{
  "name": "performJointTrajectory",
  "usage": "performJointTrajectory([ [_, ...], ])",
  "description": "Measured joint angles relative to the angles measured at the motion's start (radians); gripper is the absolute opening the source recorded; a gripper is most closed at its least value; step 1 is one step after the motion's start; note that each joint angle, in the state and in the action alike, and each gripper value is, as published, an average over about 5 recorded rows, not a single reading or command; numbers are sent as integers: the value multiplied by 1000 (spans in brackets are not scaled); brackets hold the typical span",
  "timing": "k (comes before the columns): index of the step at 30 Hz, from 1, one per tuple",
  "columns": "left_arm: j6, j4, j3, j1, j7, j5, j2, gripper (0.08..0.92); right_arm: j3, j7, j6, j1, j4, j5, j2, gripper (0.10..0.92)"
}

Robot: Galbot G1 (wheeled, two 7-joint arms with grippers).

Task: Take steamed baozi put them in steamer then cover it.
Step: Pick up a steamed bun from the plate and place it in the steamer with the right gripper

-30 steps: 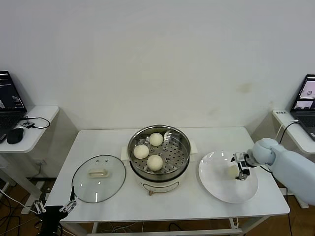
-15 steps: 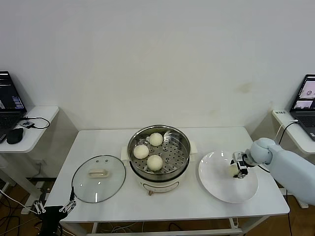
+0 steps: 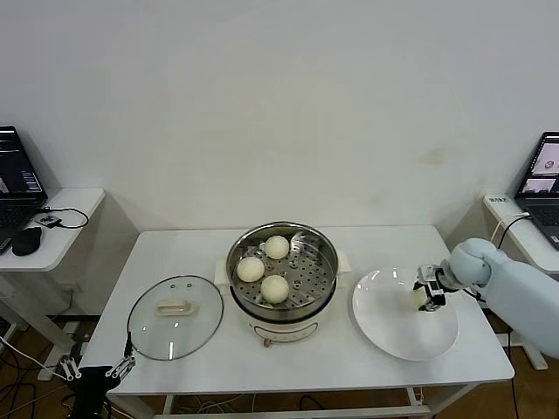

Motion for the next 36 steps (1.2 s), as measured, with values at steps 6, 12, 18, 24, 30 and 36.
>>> performJointTrajectory([
  [6, 0, -1, 6, -3, 0, 0, 0, 823, -39, -9, -10, 48, 37, 27, -29, 545],
  [12, -1, -2, 8, -4, -1, 0, 3, 823, -88, -17, -27, 120, 87, 64, -57, 535],
  [18, 0, -4, 13, -11, 0, 1, 3, 823, -164, -20, -51, 236, 158, 124, -69, 535],
  [24, 1, -1, 19, -20, 0, 0, 5, 823, -278, -16, -82, 403, 232, 215, -55, 535],
  [30, 1, 6, 19, -29, 0, -6, 11, 823, -401, -4, -116, 591, 287, 319, -2, 536],
  [36, -1, 13, 18, -38, 0, -15, 12, 823, -500, 16, -158, 732, 323, 431, 81, 543],
])
